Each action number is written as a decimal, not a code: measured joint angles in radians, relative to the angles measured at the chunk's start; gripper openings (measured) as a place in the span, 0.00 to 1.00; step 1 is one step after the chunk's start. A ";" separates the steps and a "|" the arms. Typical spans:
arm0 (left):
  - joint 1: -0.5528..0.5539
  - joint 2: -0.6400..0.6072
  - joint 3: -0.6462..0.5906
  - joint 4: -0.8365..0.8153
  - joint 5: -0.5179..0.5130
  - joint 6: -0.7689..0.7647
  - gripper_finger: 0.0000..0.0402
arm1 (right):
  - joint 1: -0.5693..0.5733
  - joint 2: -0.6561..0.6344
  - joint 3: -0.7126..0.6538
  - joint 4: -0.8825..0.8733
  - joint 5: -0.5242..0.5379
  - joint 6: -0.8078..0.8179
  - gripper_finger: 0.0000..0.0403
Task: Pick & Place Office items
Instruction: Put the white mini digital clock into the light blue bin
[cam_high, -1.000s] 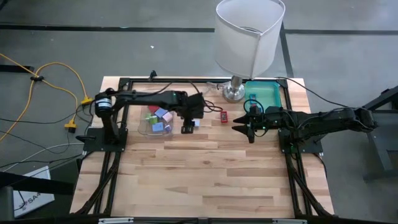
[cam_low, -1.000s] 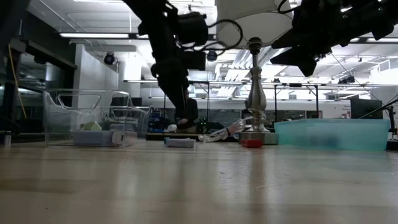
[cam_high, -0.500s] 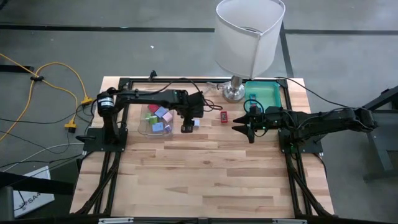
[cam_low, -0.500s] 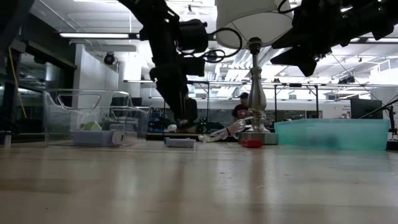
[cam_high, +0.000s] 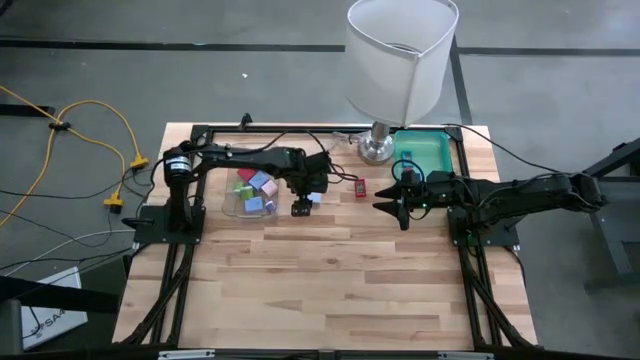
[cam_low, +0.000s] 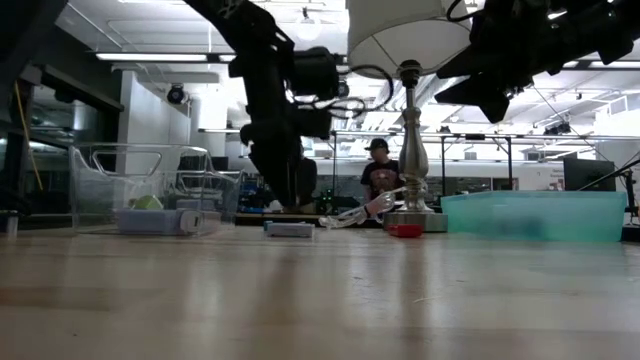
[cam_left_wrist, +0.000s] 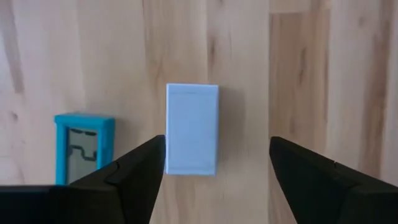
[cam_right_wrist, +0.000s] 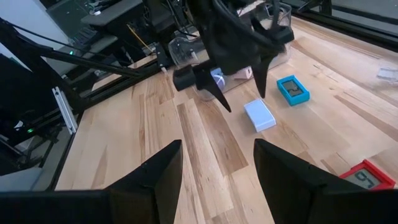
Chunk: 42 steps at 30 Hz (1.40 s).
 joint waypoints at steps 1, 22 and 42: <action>0.001 0.006 0.000 -0.002 -0.001 0.000 0.70 | 0.000 0.000 0.000 0.000 0.000 0.000 0.46; 0.045 0.111 0.001 0.008 -0.003 -0.008 0.70 | 0.000 0.000 0.000 -0.001 0.000 0.000 0.46; 0.049 0.115 0.001 0.013 -0.005 -0.003 0.55 | 0.000 0.000 0.000 0.000 0.000 0.000 0.46</action>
